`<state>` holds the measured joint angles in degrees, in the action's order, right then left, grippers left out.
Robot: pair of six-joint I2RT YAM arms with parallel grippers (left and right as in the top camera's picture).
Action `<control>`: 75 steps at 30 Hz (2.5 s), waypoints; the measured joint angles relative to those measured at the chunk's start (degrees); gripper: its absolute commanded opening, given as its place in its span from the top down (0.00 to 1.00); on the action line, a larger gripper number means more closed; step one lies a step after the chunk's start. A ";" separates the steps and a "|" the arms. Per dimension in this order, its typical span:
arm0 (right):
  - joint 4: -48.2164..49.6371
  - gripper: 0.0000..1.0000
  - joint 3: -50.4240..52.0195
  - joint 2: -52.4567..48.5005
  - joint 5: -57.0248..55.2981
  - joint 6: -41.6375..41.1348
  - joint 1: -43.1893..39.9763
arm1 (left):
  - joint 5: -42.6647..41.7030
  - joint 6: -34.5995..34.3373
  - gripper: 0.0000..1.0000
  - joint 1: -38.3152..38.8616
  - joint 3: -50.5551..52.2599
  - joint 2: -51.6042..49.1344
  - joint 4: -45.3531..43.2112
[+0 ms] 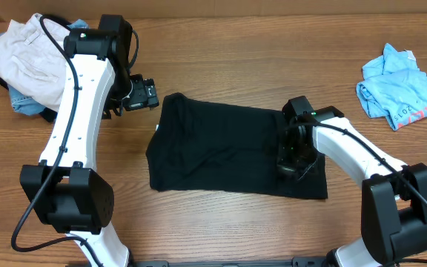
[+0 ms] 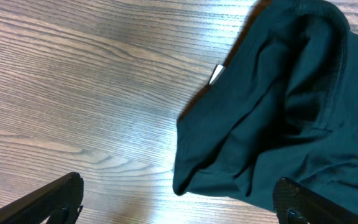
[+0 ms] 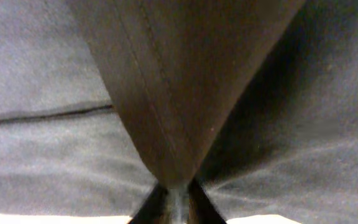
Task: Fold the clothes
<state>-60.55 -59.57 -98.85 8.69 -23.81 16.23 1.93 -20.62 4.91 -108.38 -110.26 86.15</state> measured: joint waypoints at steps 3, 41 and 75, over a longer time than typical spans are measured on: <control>-3.19 0.66 -0.72 -0.02 2.23 0.00 0.00 | 0.00 0.00 0.00 0.00 0.00 0.00 0.00; 8.94 0.12 -0.76 -4.39 11.17 18.08 -25.73 | -2.38 0.24 0.00 0.00 0.09 0.00 -1.22; -8.66 0.84 -13.94 -4.72 -18.67 -8.85 1.92 | -2.75 0.24 0.00 0.00 0.13 0.00 -1.29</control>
<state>-69.21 -73.52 -103.57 -9.98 -32.67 18.15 -0.82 -20.38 4.91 -108.25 -110.26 84.86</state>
